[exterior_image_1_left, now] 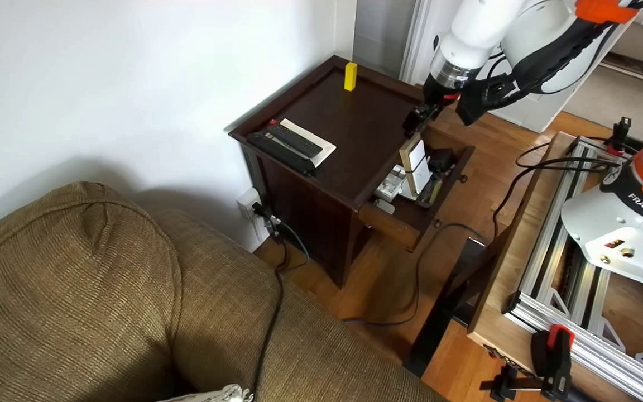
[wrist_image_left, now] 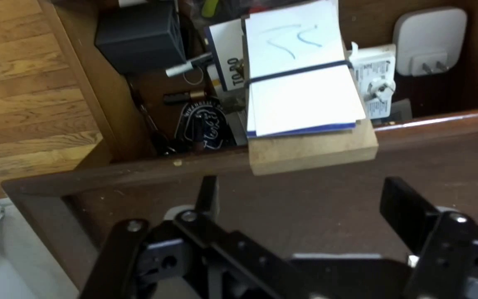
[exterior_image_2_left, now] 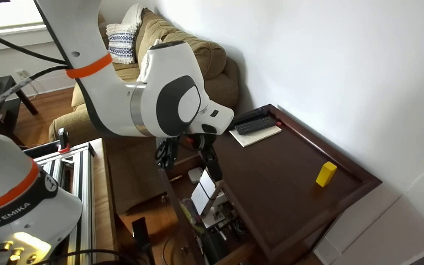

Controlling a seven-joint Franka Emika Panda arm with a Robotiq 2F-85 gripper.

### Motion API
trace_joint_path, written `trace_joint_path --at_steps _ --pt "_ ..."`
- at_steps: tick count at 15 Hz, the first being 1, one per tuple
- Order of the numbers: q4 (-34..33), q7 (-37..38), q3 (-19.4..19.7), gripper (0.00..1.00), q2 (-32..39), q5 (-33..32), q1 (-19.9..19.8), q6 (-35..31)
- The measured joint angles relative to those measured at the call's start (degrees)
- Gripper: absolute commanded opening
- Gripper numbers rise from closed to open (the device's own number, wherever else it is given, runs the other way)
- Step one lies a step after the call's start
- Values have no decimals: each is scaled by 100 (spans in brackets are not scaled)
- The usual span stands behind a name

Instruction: Place the bundle lengthwise in the drawer

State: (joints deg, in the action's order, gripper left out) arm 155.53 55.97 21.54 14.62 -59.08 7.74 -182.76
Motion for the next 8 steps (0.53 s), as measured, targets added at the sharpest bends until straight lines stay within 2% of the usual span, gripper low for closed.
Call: trace_joint_path --at_steps 4,8 --pt "-70 -200 -20 100 286 -18 -41 -460" --pt "-104 -410 -262 100 833 -18 -241 -750"
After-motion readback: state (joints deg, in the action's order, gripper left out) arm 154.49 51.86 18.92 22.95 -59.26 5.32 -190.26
